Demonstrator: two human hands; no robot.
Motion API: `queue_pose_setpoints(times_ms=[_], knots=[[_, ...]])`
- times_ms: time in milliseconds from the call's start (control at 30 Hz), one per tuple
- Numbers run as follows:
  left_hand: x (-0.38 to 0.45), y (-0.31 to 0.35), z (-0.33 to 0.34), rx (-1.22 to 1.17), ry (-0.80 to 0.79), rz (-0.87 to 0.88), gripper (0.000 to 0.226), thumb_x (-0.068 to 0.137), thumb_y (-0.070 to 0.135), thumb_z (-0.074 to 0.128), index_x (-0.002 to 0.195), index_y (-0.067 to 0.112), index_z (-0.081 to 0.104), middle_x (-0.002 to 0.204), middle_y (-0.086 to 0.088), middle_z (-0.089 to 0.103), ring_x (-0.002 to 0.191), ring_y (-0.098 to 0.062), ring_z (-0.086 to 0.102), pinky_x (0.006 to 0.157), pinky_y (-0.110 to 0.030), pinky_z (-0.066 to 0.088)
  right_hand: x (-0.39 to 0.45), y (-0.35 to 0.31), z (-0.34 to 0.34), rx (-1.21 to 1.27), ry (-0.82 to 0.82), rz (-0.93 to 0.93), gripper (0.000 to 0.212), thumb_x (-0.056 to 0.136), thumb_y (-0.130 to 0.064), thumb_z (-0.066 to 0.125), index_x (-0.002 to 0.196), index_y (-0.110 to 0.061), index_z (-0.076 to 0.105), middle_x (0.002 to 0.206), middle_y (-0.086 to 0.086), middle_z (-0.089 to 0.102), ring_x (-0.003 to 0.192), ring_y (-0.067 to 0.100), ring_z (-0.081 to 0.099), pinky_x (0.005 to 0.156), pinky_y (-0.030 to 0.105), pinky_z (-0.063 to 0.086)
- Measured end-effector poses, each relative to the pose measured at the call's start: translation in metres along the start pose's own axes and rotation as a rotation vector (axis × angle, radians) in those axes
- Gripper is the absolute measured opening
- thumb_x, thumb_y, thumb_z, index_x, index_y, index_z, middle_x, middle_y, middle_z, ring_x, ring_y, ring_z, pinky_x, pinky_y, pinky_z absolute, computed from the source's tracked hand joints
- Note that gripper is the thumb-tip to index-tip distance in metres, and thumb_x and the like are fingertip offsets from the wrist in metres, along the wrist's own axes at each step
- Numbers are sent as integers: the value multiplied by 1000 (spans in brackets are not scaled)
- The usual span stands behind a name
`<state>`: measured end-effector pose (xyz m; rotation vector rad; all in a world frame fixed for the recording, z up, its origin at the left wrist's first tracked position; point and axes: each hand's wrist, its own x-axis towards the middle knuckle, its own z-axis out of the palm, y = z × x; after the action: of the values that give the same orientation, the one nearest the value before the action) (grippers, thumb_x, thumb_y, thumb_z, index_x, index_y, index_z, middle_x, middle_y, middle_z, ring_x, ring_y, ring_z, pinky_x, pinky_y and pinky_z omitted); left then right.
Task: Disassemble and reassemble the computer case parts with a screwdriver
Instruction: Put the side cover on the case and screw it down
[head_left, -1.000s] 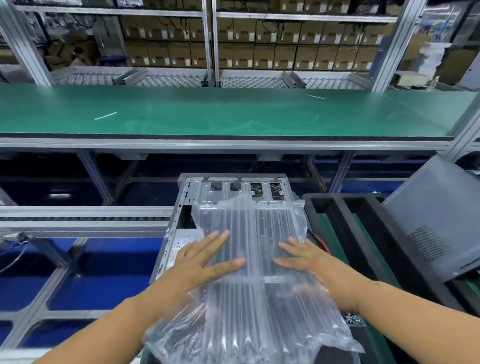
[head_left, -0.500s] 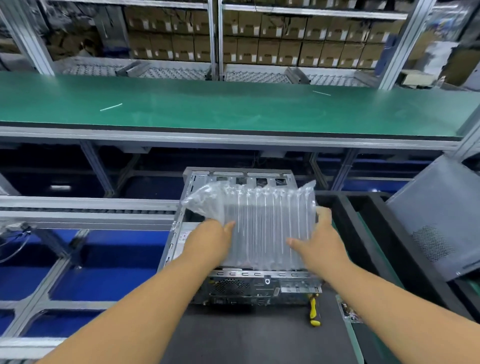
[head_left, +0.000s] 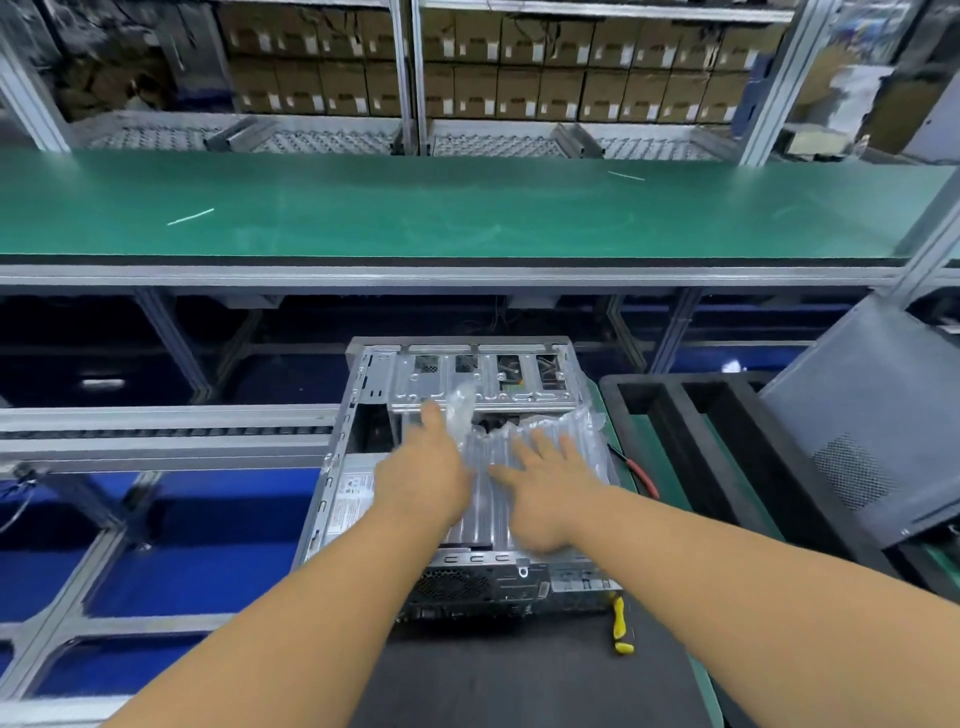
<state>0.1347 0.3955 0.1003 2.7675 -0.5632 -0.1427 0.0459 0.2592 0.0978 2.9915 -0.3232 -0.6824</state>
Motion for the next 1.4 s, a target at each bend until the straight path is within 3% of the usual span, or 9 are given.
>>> queue_pose_setpoints(times_ms=[100,200,367,533,633,833,1033,1200,1400], knots=[[-5,1,3,65,463,378,104,80,20,74,159,26,7,153,-9,32,137,-33,32,105,-50,30,2,0,-2,51,-66,-10,85,88,-33,40,164,-36,1,172,8,-16,155,36,-25,120,60,-21],[-7,8,13,328,223,706,79,88,11,42,161,16,14,169,-9,11,156,-31,2,124,-55,7,0,0,7,142,-99,-29,84,95,-36,36,163,-31,-12,170,6,-24,152,32,-32,120,59,-24],[15,10,24,424,-416,315,80,101,24,40,162,9,-10,170,-16,-11,156,-33,-13,126,-52,-8,-6,9,4,443,-97,11,76,101,-28,44,166,-32,5,173,-4,-13,157,18,-20,125,51,-16],[22,11,28,220,-518,250,83,100,32,42,151,59,-17,167,-19,-21,155,-34,-21,123,-53,-12,-10,-19,18,636,133,278,99,88,-23,54,164,-30,-8,168,0,-29,156,27,-24,128,50,-2],[23,-1,34,186,-525,277,74,99,43,39,149,66,-11,166,-17,-23,153,-33,-24,122,-51,-16,-9,-13,18,691,-9,354,96,89,-23,49,164,-31,-10,168,4,-30,157,40,-15,126,51,21],[23,2,32,212,-568,259,73,90,57,39,148,70,-2,167,-15,-22,154,-35,-23,122,-55,-14,6,-5,7,499,-237,370,51,95,0,52,145,-8,52,169,18,-22,145,67,-14,120,72,16],[17,-6,43,201,-595,250,72,90,80,28,143,69,-21,161,-11,-36,149,-34,-34,117,-57,-21,8,-7,17,374,-195,298,90,97,-20,47,163,-14,-12,168,6,-28,153,42,-26,125,61,-4],[12,-3,25,-110,-555,161,99,97,61,55,155,46,-24,165,-6,-30,153,-30,-25,124,-56,-8,4,-2,15,544,-167,309,85,103,-24,45,163,-24,-15,168,2,-30,154,40,-24,127,58,2],[1,19,17,-226,-445,-68,82,102,29,54,164,26,0,171,-11,-3,149,-37,32,116,-51,39,-14,0,21,731,1,277,77,101,-23,49,166,-27,9,172,12,-10,159,33,-3,127,43,19]])
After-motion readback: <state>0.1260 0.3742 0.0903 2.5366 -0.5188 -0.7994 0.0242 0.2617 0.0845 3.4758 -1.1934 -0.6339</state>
